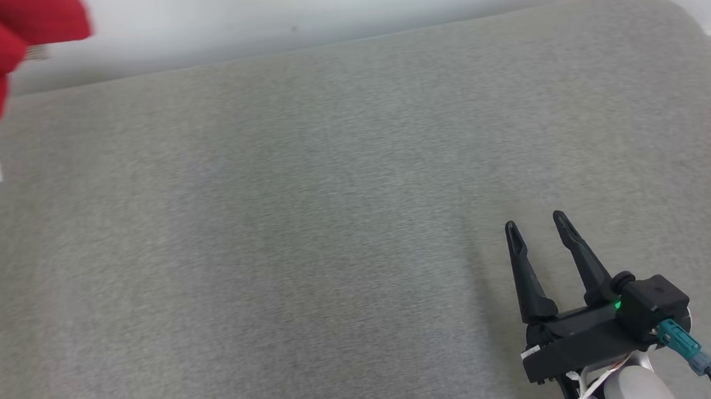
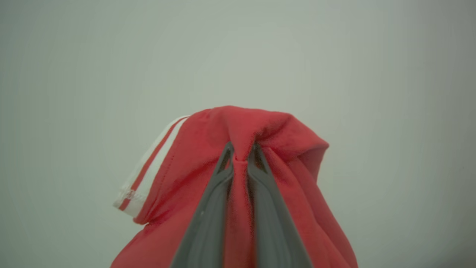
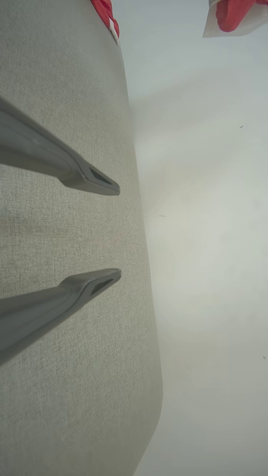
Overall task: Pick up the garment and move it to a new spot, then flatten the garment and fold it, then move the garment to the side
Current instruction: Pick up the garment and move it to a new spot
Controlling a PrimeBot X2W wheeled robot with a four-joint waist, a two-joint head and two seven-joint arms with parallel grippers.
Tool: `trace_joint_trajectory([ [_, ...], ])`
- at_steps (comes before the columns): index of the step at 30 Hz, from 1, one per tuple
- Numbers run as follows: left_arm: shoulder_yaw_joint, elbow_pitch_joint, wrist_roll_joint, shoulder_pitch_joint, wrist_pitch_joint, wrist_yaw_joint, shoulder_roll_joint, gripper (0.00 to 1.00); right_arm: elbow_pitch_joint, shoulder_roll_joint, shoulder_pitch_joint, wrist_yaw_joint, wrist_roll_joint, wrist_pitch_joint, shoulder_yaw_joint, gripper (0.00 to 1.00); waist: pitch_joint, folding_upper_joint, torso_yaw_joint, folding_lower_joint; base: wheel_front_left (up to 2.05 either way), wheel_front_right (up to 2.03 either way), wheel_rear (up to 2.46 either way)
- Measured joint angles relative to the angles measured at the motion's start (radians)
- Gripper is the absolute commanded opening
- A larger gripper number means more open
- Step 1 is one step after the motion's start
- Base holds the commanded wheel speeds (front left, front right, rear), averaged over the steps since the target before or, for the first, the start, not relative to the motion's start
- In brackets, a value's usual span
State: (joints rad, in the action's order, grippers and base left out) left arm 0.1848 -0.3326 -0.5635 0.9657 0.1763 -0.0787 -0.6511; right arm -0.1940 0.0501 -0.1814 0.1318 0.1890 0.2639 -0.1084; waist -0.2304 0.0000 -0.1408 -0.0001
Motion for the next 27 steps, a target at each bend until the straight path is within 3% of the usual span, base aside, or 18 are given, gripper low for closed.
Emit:
trace_joint_trajectory([
  [6,0.061,0.148,0.0,-0.027,-0.051,0.044,0.082,0.0,0.005,0.0,0.0,0.0,0.012,0.0,0.012,1.0,0.004,0.0,-0.059,0.0,0.0,0.0,0.0],
  [13,0.138,0.227,0.012,-0.087,-0.074,0.076,0.154,0.0,0.005,0.0,0.0,0.0,0.023,0.0,0.015,1.0,0.001,0.0,-0.127,0.0002,0.0,0.0,0.0],
  [15,0.166,0.248,0.006,-0.147,-0.069,0.089,0.198,0.0,0.005,0.0,0.002,0.0,0.031,0.0,0.019,1.0,0.0,0.0,-0.152,0.0002,0.0,0.0,0.0],
  [21,0.196,0.229,-0.011,-0.257,-0.032,0.109,0.25,0.0,0.003,0.0,0.006,0.0,0.032,0.0,0.023,1.0,-0.001,0.0,-0.171,0.0001,0.0,0.0,0.0],
  [27,0.268,0.075,-0.038,-0.379,0.027,0.068,0.323,0.0,-0.007,0.0,0.002,0.0,0.022,0.0,0.02,1.0,0.004,0.0,-0.16,0.0002,0.0,0.0,0.0],
])
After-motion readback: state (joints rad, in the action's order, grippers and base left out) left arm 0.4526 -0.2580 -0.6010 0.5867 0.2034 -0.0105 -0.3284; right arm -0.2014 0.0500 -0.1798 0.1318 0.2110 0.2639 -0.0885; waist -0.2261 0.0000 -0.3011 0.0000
